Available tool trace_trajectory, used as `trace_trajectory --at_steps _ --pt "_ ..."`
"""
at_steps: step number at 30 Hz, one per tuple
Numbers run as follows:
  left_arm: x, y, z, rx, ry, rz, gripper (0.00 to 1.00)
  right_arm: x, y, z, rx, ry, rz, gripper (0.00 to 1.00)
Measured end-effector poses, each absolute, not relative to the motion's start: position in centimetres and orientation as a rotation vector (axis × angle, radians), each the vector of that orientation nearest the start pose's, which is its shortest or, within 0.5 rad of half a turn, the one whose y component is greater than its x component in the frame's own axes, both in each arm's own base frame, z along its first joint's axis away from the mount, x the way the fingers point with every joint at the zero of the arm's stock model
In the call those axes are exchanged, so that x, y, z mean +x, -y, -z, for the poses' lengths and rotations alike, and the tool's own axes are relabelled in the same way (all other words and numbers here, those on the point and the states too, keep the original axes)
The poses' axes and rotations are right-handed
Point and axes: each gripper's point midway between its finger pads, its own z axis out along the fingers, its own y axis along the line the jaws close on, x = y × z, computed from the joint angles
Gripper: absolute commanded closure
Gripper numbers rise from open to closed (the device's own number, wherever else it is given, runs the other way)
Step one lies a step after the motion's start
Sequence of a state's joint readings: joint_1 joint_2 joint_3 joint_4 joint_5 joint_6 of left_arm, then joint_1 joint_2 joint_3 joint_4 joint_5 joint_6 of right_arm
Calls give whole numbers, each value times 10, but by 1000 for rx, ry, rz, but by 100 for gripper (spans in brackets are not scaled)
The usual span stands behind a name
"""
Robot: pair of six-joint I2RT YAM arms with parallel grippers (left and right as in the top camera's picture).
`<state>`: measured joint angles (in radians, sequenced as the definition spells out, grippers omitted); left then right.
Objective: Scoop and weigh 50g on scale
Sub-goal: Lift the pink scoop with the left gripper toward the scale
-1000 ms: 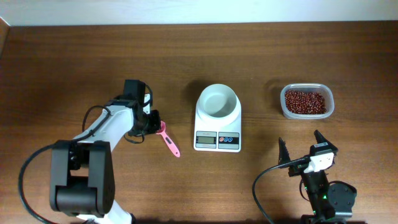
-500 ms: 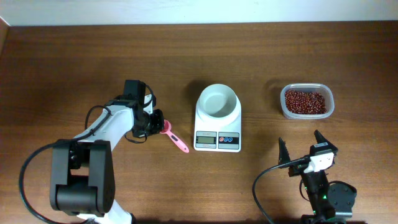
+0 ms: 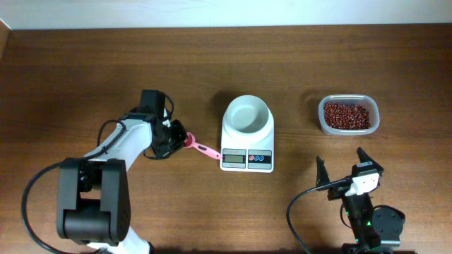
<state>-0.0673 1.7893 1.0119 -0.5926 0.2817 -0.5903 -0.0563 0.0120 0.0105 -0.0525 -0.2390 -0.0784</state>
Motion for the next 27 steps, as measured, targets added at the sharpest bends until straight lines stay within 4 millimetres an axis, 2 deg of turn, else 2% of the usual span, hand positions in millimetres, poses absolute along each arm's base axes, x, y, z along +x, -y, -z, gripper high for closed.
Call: trace_trajectory --at_steps 3,7,10,14,27 --pt "340 71 -18 -741 -2881 510 100 244 -27 -163 -201 -1611 -90 1" --pt "353 66 -73 -745 -2706 530 100 244 -27 -163 -201 -1611 -91 1" --pt "356 64 -96 -778 -2629 545 100 244 -27 -163 -201 -1611 -90 1" --pt "354 63 -103 -794 -2609 548 100 244 -27 -163 -202 -1611 -90 1" --pt "346 63 -98 -975 -2610 563 100 244 -27 -163 -201 -1611 -91 1"
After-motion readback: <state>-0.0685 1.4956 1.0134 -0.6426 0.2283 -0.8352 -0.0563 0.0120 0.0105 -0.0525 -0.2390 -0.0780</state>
